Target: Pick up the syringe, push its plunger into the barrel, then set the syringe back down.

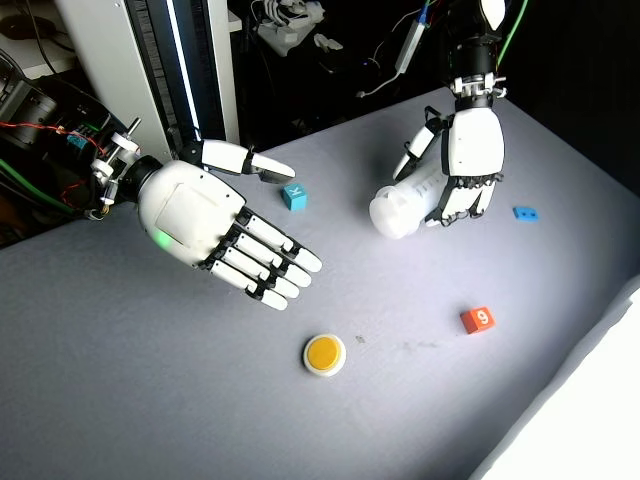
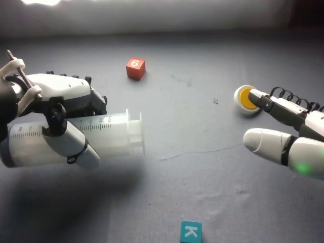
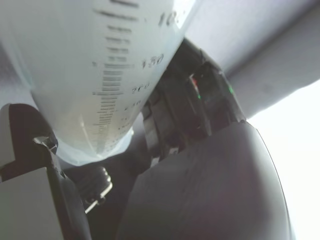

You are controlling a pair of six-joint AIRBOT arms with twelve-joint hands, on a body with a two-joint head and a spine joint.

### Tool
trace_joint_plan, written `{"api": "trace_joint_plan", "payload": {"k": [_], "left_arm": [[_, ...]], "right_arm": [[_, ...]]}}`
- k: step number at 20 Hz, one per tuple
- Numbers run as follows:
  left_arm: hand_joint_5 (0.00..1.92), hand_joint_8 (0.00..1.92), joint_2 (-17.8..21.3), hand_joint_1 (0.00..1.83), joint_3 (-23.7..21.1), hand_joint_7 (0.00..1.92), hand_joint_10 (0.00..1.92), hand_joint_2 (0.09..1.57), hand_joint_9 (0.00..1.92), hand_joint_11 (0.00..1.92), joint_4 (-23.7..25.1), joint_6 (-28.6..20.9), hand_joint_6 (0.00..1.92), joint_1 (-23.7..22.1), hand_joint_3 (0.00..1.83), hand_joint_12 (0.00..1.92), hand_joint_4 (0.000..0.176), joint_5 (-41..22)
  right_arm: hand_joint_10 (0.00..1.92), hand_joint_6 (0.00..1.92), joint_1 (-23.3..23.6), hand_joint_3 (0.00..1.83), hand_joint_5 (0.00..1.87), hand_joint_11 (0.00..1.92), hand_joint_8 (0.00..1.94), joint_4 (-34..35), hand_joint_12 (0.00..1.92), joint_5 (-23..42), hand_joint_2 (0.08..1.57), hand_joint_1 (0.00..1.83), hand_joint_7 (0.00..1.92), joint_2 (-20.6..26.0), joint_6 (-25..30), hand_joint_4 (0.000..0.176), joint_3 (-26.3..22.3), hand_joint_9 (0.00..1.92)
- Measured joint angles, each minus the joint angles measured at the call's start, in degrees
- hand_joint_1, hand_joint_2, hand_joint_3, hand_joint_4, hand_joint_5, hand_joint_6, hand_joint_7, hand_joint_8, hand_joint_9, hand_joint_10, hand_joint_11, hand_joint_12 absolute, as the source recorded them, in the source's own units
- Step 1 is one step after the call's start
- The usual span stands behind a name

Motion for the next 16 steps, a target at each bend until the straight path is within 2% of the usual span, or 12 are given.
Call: {"api": "trace_joint_plan", "payload": {"k": [5, 6, 7, 10, 13, 16], "left_arm": [[0.86, 1.12, -3.2, 1.18, 1.6, 0.91, 0.95, 1.17, 0.77, 0.31, 0.0, 0.0, 1.19, 0.7, 0.0, 1.57, 0.032, -0.6], [0.85, 1.08, -3.5, 1.18, 1.6, 0.92, 0.92, 1.17, 0.79, 0.34, 0.0, 0.0, 1.23, 1.0, 0.0, 1.52, 0.024, -0.9], [0.86, 1.1, -3.7, 1.18, 1.9, 0.91, 0.92, 1.17, 0.79, 0.33, -0.1, -0.1, 1.21, 1.5, 0.0, 1.54, 0.029, -1.3], [0.85, 1.09, -4.2, 1.19, 2.6, 0.93, 0.93, 1.16, 0.8, 0.37, -0.2, -0.2, 1.19, 2.4, 0.0, 1.53, 0.026, -1.2], [0.87, 1.07, -4.2, 1.19, 2.6, 0.95, 0.88, 1.15, 0.83, 0.39, 0.0, -0.2, 1.14, 3.0, 0.0, 1.47, 0.021, -1.5], [0.86, 1.06, -4.2, 1.19, 2.6, 0.94, 0.86, 1.16, 0.82, 0.39, 0.0, -0.2, 1.19, 3.1, 0.0, 1.46, 0.021, -1.9]], "right_arm": [[0.0, 0.0, -0.4, 0.0, 0.0, 0.0, 0.0, -4.7, 0.0, 1.8, 1.19, 0.0, 0.0, 0.0, 0.0, 0.0, 0.0, 0.0], [0.0, 0.01, -0.6, 0.0, 0.01, 0.0, 0.0, -5.7, 0.0, 2.9, 1.19, 0.0, 0.0, 0.0, 0.0, 0.0, 0.0, 0.0], [0.0, 0.0, -0.5, 0.0, 0.01, 0.0, 0.0, -6.2, 0.0, 4.1, 1.19, 0.0, 0.0, -0.1, 0.3, 0.0, 0.0, 0.0], [0.0, 0.0, -0.5, 0.0, 0.01, 0.0, 0.0, -5.8, 0.0, 5.1, 1.19, 0.0, 0.0, -0.1, 2.2, 0.0, 0.0, 0.0], [0.0, 0.0, -0.1, 0.0, 0.0, 0.0, 0.0, -6.1, 0.0, 3.7, 1.19, 0.0, 0.0, 0.1, 2.3, 0.0, 0.0, 0.0], [0.0, 0.01, -0.1, 0.0, 0.01, 0.0, 0.0, -5.9, 0.0, 1.8, 1.19, 0.0, 0.0, 0.3, 1.9, 0.0, 0.0, 0.0]]}}
